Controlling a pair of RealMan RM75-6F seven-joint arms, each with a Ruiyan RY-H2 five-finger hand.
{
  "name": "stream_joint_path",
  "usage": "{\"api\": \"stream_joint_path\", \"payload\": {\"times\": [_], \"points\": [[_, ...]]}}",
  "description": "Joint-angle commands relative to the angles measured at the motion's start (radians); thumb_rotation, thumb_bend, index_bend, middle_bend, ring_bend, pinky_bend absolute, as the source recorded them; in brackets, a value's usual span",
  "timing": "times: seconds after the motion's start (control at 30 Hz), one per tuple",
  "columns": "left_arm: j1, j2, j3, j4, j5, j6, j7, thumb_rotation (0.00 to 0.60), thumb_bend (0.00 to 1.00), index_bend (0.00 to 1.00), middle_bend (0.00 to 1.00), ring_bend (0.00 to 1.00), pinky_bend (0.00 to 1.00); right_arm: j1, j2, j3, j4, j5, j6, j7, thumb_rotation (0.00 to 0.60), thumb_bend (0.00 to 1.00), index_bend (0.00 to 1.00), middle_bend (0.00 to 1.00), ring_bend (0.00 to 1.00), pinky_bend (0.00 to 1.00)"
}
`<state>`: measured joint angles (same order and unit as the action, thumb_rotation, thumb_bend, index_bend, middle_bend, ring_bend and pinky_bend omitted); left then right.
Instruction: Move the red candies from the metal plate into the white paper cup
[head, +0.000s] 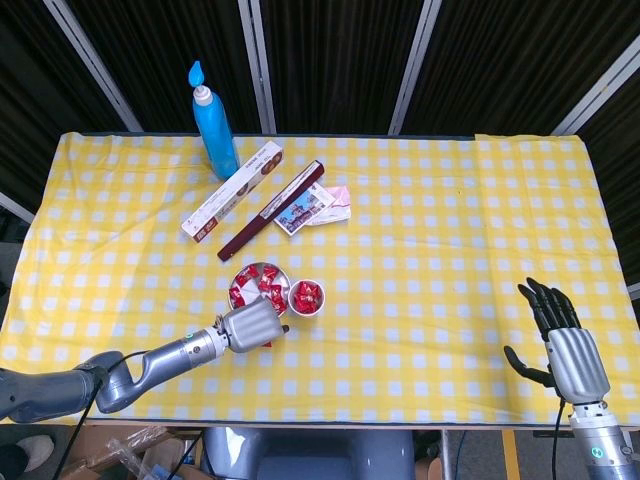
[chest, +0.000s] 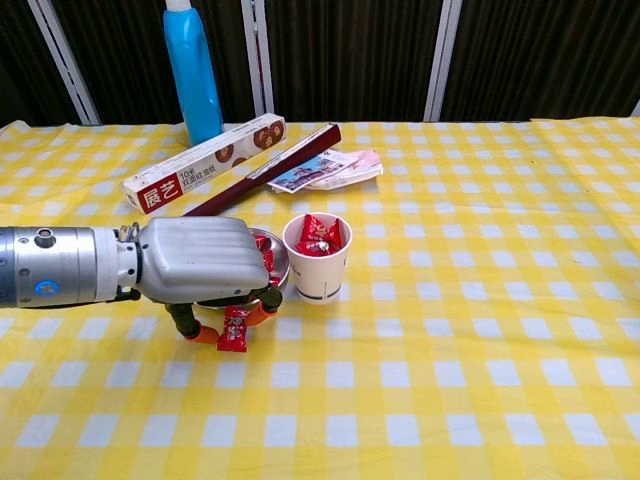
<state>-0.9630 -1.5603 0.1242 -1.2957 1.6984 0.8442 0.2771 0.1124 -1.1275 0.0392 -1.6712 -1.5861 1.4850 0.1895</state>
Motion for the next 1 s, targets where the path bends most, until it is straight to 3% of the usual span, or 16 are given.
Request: {"api": "stream_joint_path", "payload": {"times": [0.03,0.37,0.67,1.0], "points": [[0.003,-0.004,0.000,0.004,-0.003,-0.006,0.001,0.600,0.34,0.53,0.84,0.94,0.99,0.001,0.001,0.000,-0.001,0.000,-0.001,0.000,0.600,0.39,0.00,0.00,0.00,0.00],[0.011,-0.005,0.004,-0.009,0.009,-0.001,-0.008,0.600,0.39,0.58,0.85,0.94,0.99,0.000,0.000,-0.001,0.000,-0.003,0.001,-0.001,0.600,0.39,0.00,0.00,0.00,0.00],[0.007,0.094,-0.078,-0.130,0.024,0.111,-0.004,0.600,0.39,0.58,0.85,0.94,0.99,0.000,-0.001,-0.002,-0.001,-0.007,0.003,-0.003,0.600,0.39,0.00,0.00,0.00,0.00],[-0.021,0.109,-0.171,-0.161,-0.049,0.085,0.026,0.600,0.38,0.56,0.84,0.93,0.99,0.000,-0.004,-0.003,-0.002,-0.008,0.001,-0.008,0.600,0.39,0.00,0.00,0.00,0.00]]}}
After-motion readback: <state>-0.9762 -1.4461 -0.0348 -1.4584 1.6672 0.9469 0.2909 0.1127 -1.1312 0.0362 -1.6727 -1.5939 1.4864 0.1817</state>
